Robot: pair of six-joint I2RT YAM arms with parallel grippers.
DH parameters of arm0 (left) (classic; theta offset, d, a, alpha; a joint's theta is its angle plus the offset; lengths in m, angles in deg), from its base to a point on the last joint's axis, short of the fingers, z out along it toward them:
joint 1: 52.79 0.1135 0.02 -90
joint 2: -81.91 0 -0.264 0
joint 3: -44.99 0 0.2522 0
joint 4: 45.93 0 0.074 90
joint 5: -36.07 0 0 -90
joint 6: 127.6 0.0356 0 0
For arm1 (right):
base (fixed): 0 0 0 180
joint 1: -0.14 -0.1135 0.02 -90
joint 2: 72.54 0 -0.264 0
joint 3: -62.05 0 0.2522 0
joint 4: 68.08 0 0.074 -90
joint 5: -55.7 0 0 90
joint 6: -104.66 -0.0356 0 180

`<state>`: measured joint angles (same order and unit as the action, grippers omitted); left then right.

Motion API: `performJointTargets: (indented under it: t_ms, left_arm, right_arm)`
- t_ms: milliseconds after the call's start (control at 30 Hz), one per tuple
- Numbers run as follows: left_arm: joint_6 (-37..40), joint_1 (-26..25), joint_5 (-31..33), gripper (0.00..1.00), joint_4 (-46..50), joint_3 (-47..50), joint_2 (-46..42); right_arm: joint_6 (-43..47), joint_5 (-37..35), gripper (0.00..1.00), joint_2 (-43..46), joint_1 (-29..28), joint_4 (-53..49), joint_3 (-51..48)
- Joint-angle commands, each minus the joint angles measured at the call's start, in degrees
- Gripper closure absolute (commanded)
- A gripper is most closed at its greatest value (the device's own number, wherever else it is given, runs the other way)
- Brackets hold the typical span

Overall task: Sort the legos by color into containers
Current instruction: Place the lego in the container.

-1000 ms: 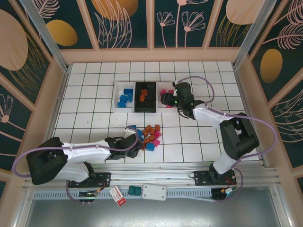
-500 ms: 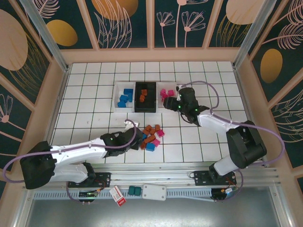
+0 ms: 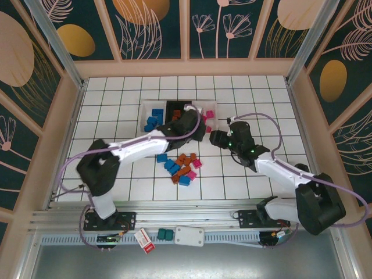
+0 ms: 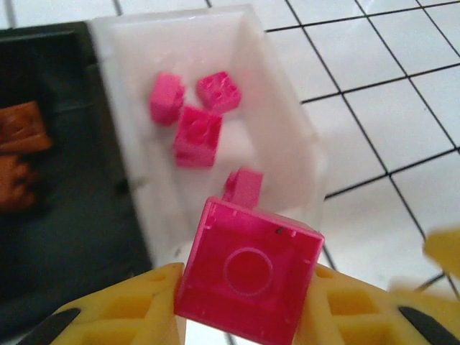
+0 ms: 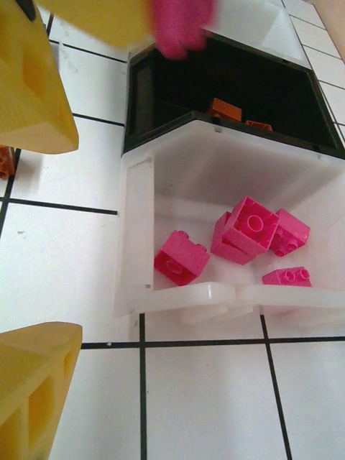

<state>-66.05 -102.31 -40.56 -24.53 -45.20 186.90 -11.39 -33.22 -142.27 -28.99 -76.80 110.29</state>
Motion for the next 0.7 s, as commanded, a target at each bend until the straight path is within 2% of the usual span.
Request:
performJointTargets:
  t_ms: [0, 167, 233, 333, 500, 667]
  left_arm:
    - [2.51, 2.52, -3.18, 0.68, 0.89, -8.81, 7.42]
    - [2.27, 3.93, -4.39, 0.62, 3.25, -19.64, 16.71]
    - [1.86, 4.05, -5.06, 0.53, 3.97, -22.54, 18.82]
    - [1.13, 4.14, -6.05, 0.35, 3.95, -25.46, 19.57]
    - [-0.11, 4.09, -7.52, 0.14, 2.02, -25.22, 14.61]
    - [-3.02, 4.13, -9.64, 0.02, -5.39, -11.94, 0.97]
  right_arm:
    - [-0.95, -1.7, 0.36, 3.12, -0.1, -2.0, -1.74]
    - [-0.9, -0.31, 0.35, 4.52, -0.48, -3.14, -3.44]
    - [-0.69, 0.8, 0.34, 4.63, -0.87, -3.06, -4.11]
    - [-0.08, 1.84, 0.32, 4.66, -1.9, -2.78, -4.76]
    - [0.7, 4.11, 0.31, 3.27, -5.03, -0.85, -4.86]
    - [2.42, 5.69, 0.32, -3.47, -9.62, 1.37, -1.19]
